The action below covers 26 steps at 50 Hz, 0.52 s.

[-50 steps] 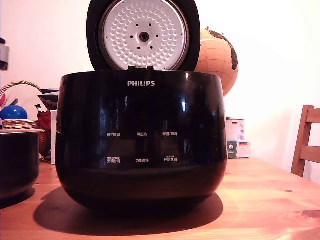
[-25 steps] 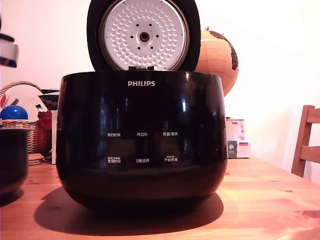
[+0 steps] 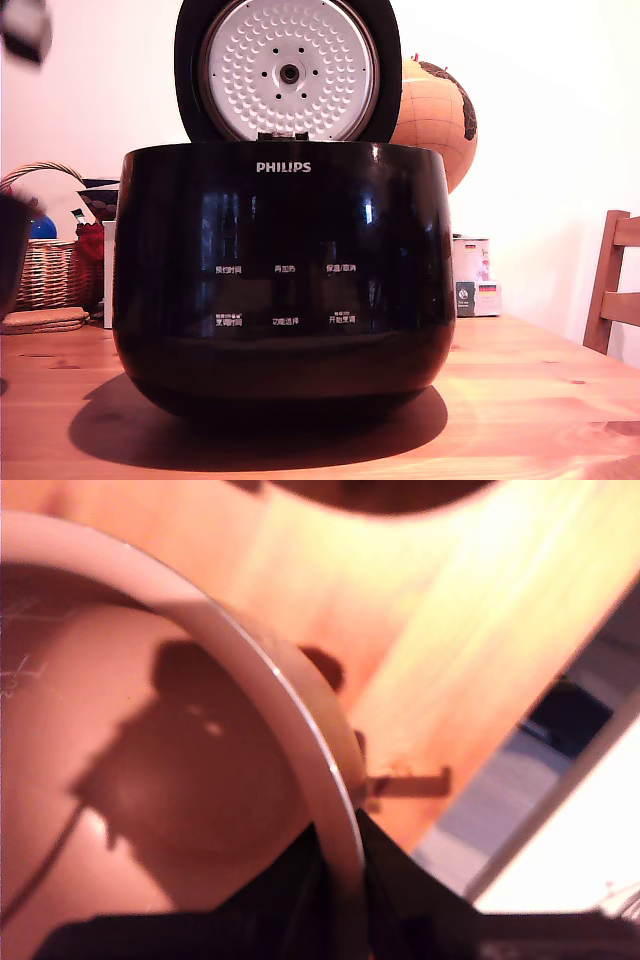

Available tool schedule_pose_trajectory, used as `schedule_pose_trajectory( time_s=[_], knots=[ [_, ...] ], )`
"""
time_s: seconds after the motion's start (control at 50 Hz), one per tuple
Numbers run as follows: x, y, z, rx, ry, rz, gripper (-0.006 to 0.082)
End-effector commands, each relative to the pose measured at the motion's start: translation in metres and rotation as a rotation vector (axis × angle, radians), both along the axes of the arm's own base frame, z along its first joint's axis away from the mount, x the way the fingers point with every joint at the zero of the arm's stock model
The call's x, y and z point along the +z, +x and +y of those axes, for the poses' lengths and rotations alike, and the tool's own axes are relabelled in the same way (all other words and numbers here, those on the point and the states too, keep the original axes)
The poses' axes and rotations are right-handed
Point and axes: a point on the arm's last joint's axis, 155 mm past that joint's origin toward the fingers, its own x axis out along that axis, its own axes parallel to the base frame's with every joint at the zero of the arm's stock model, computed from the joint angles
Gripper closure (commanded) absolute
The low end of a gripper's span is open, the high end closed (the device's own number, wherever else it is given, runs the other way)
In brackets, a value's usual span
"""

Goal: Pick up the metallic pot next to the rice cooker

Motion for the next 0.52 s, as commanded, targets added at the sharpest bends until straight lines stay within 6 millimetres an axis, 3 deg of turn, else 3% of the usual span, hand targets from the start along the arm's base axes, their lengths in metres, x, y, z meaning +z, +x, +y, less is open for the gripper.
schedule_pose_trajectory(
  time_s=[0.0, 0.24, 0.5],
  knots=[
    [0.017, 0.006, -0.006, -0.006, -0.018, -0.07, 0.0788],
    [0.046, 0.007, -0.009, 0.015, -0.055, -0.18, 0.0788],
    [0.053, 0.005, -0.008, 0.016, -0.066, -0.208, 0.0788]
  ],
)
